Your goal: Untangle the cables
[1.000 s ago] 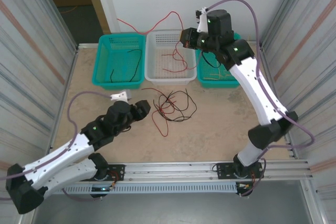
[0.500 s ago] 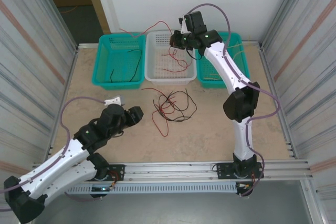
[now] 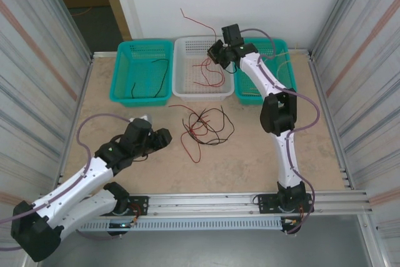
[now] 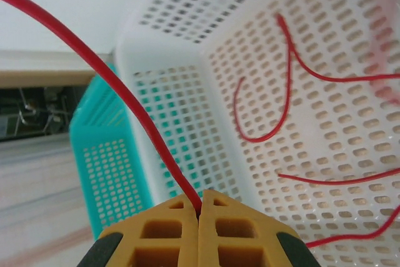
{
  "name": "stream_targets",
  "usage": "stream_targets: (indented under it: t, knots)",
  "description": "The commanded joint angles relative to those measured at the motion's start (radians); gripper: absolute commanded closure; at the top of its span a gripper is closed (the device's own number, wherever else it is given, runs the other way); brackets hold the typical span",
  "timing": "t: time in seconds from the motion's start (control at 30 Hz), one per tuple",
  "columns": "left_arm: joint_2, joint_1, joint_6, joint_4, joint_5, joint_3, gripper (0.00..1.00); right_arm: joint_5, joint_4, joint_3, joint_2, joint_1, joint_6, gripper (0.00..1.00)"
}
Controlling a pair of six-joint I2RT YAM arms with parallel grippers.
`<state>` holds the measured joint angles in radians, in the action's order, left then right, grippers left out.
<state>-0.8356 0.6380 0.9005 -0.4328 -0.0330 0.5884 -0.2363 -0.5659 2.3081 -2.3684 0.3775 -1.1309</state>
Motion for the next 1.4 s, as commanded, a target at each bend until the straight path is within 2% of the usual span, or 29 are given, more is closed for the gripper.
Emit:
stream_targets:
  t: [0.0,0.07,0.13,0.43,0.53,0.6,0.63,0.7,0.8,0.93,1.03,1.13,1.27,1.3,1.37]
  knots:
    - [-0.013,-0.031,-0.032,-0.024,0.039,0.034,0.38,0.021,-0.037,0.071,-0.029,0.008,-0.113,0.99]
    - [-0.027,-0.043,-0.039,-0.022,0.057,0.039,0.33,0.025,-0.037,0.070,-0.041,0.005,-0.131,0.79]
    - [-0.043,-0.044,-0.051,-0.026,0.062,0.048,0.30,0.025,-0.030,0.069,-0.049,0.001,-0.135,0.69]
    - [-0.051,-0.046,-0.074,-0.067,0.054,0.076,0.28,0.013,-0.004,0.070,0.029,0.011,-0.055,0.55]
    - [-0.040,-0.046,-0.076,-0.076,0.048,0.090,0.29,0.008,-0.047,0.069,0.082,0.028,0.051,0.53]
    - [-0.037,-0.046,-0.074,-0.072,0.048,0.091,0.31,0.021,-0.114,0.053,0.130,0.053,0.145,0.41]
    - [-0.037,-0.046,-0.072,-0.066,0.051,0.090,0.31,0.039,-0.156,0.020,0.169,0.071,0.203,0.40]
    - [-0.047,-0.046,-0.066,-0.049,0.069,0.082,0.34,0.086,-0.196,-0.099,0.254,0.113,0.311,0.40]
    - [-0.075,-0.046,-0.050,-0.035,0.104,0.080,0.37,0.148,-0.188,-0.379,0.438,0.178,0.425,0.39]
    - [-0.083,-0.046,-0.027,0.006,0.138,0.067,0.40,0.120,-0.183,-0.724,0.619,0.228,0.501,0.36]
    - [-0.086,-0.046,-0.021,0.019,0.147,0.068,0.42,0.058,-0.213,-0.866,0.667,0.271,0.561,0.33]
    - [-0.094,-0.046,-0.017,0.026,0.152,0.074,0.42,0.091,-0.255,-0.920,0.646,0.329,0.604,0.35]
    - [-0.099,-0.046,-0.009,0.026,0.159,0.084,0.43,0.150,-0.278,-0.908,0.578,0.370,0.636,0.45]
    - [-0.096,-0.046,-0.009,0.023,0.158,0.087,0.43,0.156,-0.278,-0.900,0.562,0.373,0.642,0.50]
    - [-0.088,-0.046,-0.011,0.014,0.156,0.093,0.44,0.166,-0.285,-0.879,0.541,0.377,0.645,0.72]
